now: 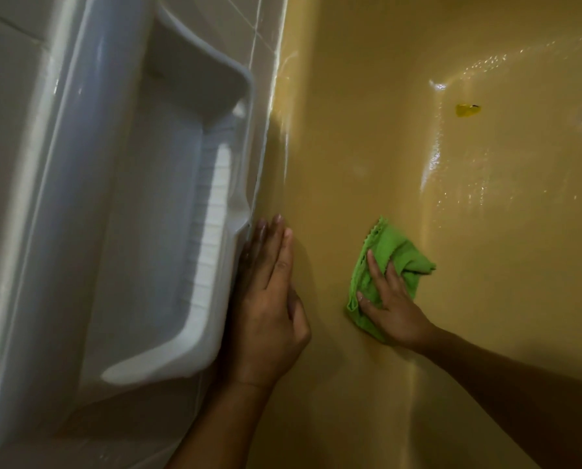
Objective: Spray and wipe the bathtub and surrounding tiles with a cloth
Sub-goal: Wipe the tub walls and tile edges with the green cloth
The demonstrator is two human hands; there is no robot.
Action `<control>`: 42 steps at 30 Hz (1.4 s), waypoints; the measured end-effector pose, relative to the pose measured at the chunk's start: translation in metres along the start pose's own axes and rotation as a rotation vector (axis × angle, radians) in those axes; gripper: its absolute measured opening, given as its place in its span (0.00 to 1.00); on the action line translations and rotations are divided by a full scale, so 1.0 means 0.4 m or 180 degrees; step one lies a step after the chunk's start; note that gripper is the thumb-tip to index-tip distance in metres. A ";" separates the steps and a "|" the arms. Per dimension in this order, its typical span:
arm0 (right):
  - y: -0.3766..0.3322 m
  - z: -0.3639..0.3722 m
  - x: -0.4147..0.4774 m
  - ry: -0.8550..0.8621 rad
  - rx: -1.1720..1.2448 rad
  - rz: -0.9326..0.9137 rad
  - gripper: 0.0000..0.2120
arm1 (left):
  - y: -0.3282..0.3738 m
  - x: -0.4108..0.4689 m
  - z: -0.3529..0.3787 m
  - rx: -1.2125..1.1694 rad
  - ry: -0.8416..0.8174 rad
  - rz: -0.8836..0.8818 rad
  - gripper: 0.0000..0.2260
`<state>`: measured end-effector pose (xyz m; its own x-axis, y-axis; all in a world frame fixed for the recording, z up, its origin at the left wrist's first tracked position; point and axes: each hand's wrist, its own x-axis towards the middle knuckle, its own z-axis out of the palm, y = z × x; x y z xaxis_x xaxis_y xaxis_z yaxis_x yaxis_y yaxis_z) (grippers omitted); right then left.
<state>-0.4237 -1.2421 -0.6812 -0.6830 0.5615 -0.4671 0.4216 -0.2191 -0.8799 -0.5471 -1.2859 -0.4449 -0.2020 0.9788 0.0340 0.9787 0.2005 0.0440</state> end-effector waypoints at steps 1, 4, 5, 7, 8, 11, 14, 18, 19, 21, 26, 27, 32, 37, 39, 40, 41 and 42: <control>0.007 -0.006 0.008 0.0019 -0.0024 0.0037 0.39 | 0.000 0.005 0.001 0.0042 0.0003 0.0007 0.32; 0.032 -0.026 0.039 0.0206 -0.0104 0.0092 0.39 | 0.000 0.020 0.005 0.0103 -0.0016 0.0012 0.31; 0.041 -0.030 0.051 0.0274 -0.0141 0.0130 0.39 | 0.000 0.025 0.005 0.0107 -0.0032 0.0017 0.31; 0.051 -0.040 0.077 0.0374 -0.0221 0.0244 0.39 | -0.001 0.035 0.006 0.0138 -0.0073 0.0025 0.30; 0.050 -0.045 0.089 0.0413 -0.0246 0.0298 0.38 | -0.001 0.041 0.005 0.0156 -0.0098 0.0022 0.30; 0.033 -0.068 0.128 0.0440 -0.0200 0.0440 0.35 | 0.001 0.071 0.007 0.0253 -0.0179 0.0007 0.30; -0.006 -0.110 0.180 0.0452 0.0098 0.0496 0.34 | 0.006 0.106 0.009 0.0376 -0.0211 -0.0037 0.31; -0.112 -0.200 0.259 0.0513 0.0668 0.0348 0.33 | 0.015 0.128 0.008 0.0373 -0.0222 -0.0138 0.29; -0.147 -0.220 0.274 0.0545 0.0732 0.0250 0.34 | 0.017 0.133 0.008 0.0392 -0.0224 -0.0154 0.28; -0.218 -0.255 0.293 0.0602 0.0790 0.0006 0.36 | 0.019 0.145 0.007 0.0416 -0.0223 -0.0203 0.28; -0.374 -0.296 0.267 0.0575 0.0556 -0.0671 0.37 | 0.020 0.178 0.015 0.0371 -0.0214 -0.0237 0.28; -0.395 -0.297 0.255 0.0526 0.0458 -0.0761 0.36 | 0.020 0.183 0.014 0.0379 -0.0210 -0.0236 0.28; -0.413 -0.280 0.212 0.0489 0.0091 -0.1159 0.36 | 0.015 0.208 0.011 0.0291 -0.0254 -0.0259 0.34; -0.328 -0.253 0.191 0.0221 0.0008 -0.1055 0.38 | 0.014 0.245 0.012 0.0176 -0.0237 -0.0288 0.39; -0.280 -0.252 0.188 0.0060 -0.0087 -0.0848 0.39 | 0.013 0.263 0.015 0.0219 -0.0246 -0.0272 0.38; -0.257 -0.252 0.188 0.0004 -0.0100 -0.0728 0.39 | 0.015 0.271 0.017 0.0246 -0.0233 -0.0258 0.36; -0.237 -0.255 0.191 -0.0033 -0.0065 -0.0616 0.40 | 0.018 0.278 0.018 0.0256 -0.0209 -0.0247 0.35; -0.221 -0.259 0.199 -0.0055 -0.0009 -0.0514 0.40 | 0.020 0.286 0.019 0.0255 -0.0194 -0.0239 0.34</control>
<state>-0.4535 -1.0955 -0.6317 -0.7521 0.5755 -0.3211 0.3073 -0.1249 -0.9434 -0.5620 -1.1720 -0.4482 -0.2748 0.9611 -0.0274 0.9611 0.2738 -0.0358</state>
